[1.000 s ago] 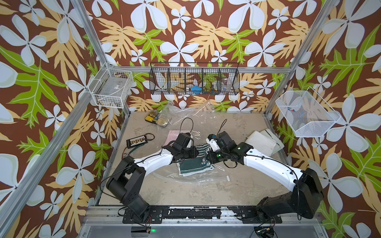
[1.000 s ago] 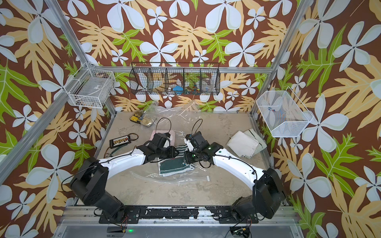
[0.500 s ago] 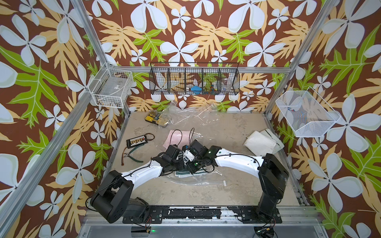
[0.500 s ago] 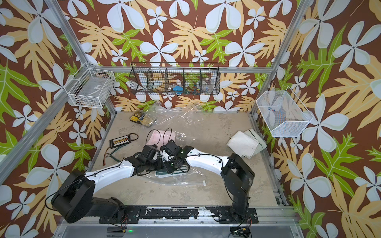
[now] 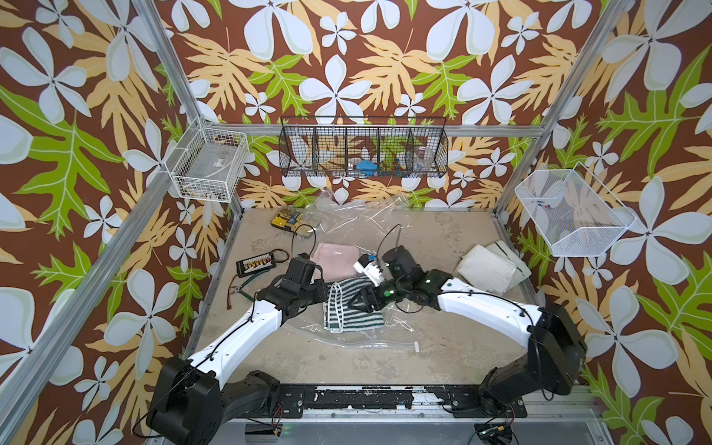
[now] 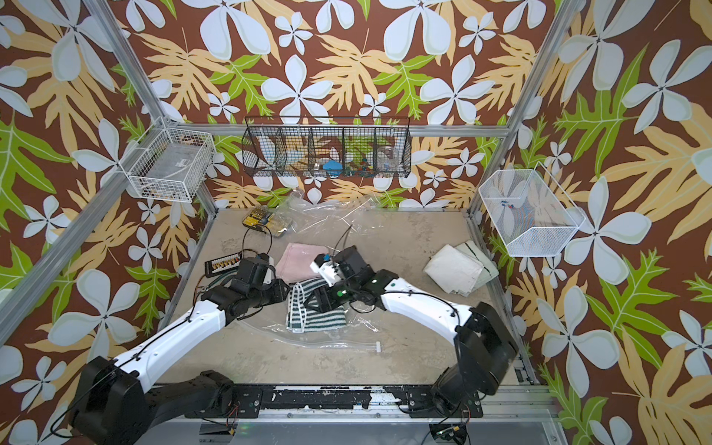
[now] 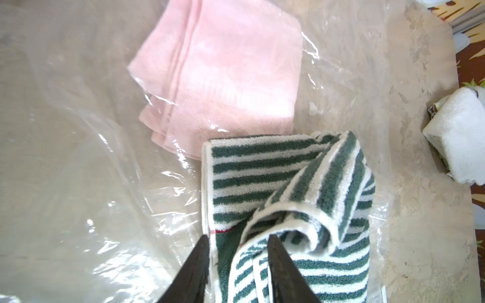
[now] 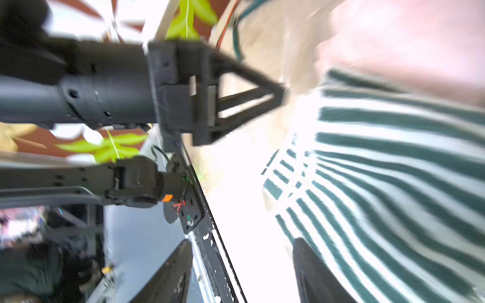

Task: Place the folded towel into the vacuum bag
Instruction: Pick up the towel from the vacuum bag.

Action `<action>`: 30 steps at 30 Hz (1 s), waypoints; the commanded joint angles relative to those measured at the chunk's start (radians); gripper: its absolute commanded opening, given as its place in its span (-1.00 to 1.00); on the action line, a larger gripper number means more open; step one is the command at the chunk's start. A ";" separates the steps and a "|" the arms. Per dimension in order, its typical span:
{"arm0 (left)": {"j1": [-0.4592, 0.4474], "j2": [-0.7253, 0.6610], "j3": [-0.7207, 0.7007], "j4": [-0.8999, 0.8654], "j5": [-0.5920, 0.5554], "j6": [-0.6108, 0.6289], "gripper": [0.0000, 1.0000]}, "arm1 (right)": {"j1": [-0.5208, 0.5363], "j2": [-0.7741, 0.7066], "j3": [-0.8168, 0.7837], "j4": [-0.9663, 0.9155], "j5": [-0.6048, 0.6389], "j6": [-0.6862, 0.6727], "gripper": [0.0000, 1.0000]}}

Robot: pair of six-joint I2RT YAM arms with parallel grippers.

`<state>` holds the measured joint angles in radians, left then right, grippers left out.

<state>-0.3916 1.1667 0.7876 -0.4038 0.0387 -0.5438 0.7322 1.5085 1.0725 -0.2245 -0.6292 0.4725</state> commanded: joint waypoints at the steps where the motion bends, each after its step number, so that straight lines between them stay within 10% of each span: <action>1: 0.014 -0.031 0.049 -0.073 0.043 0.036 -0.05 | -0.102 -0.056 -0.098 -0.034 0.063 0.034 0.26; 7: -0.004 0.015 0.058 -0.005 0.280 0.059 0.36 | -0.142 0.011 -0.145 -0.017 0.154 0.057 0.32; 14: -0.069 0.187 0.105 0.030 0.207 0.137 0.57 | -0.142 0.084 -0.164 0.066 0.128 0.098 0.39; 17: -0.090 0.231 0.140 0.041 0.193 0.163 0.21 | -0.142 0.111 -0.169 0.099 0.100 0.111 0.40; 19: -0.085 0.238 0.142 0.018 0.079 0.179 -0.65 | -0.142 0.128 -0.172 0.114 0.086 0.119 0.41; 21: -0.055 0.249 0.115 -0.013 -0.041 0.187 -0.97 | -0.142 0.138 -0.176 0.125 0.073 0.125 0.41; 30: -0.032 0.359 0.109 -0.046 -0.140 0.209 -0.90 | -0.135 0.204 -0.143 0.231 -0.048 0.199 0.45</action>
<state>-0.4255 1.5108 0.8978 -0.4366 -0.0498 -0.3569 0.5915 1.6981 0.9173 -0.0620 -0.6247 0.6281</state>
